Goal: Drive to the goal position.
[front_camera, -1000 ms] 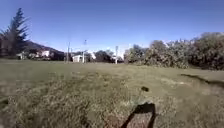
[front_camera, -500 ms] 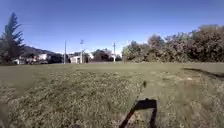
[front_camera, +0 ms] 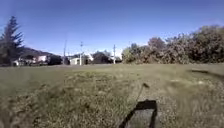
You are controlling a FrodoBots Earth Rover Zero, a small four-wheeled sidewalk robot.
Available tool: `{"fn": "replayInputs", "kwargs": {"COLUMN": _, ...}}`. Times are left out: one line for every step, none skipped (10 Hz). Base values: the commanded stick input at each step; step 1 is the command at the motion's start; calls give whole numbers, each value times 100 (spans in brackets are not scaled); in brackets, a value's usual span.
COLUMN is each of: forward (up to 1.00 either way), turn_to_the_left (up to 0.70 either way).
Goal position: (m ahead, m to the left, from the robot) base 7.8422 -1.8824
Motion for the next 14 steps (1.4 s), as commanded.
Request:
{"fn": "replayInputs", "kwargs": {"forward": 100, "turn_to_the_left": 0}}
{"fn": "replayInputs", "kwargs": {"forward": 100, "turn_to_the_left": 0}}
{"fn": "replayInputs", "kwargs": {"forward": 100, "turn_to_the_left": 0}}
{"fn": "replayInputs", "kwargs": {"forward": 100, "turn_to_the_left": 0}}
{"fn": "replayInputs", "kwargs": {"forward": 100, "turn_to_the_left": 0}}
{"fn": "replayInputs", "kwargs": {"forward": 100, "turn_to_the_left": 0}}
{"fn": "replayInputs", "kwargs": {"forward": 100, "turn_to_the_left": 0}}
{"fn": "replayInputs", "kwargs": {"forward": 100, "turn_to_the_left": 0}}
{"fn": "replayInputs", "kwargs": {"forward": 100, "turn_to_the_left": 0}}
{"fn": "replayInputs", "kwargs": {"forward": 100, "turn_to_the_left": 0}}
{"fn": "replayInputs", "kwargs": {"forward": 100, "turn_to_the_left": 0}}
{"fn": "replayInputs", "kwargs": {"forward": 100, "turn_to_the_left": 0}}
{"fn": "replayInputs", "kwargs": {"forward": 100, "turn_to_the_left": -3}}
{"fn": "replayInputs", "kwargs": {"forward": 100, "turn_to_the_left": -8}}
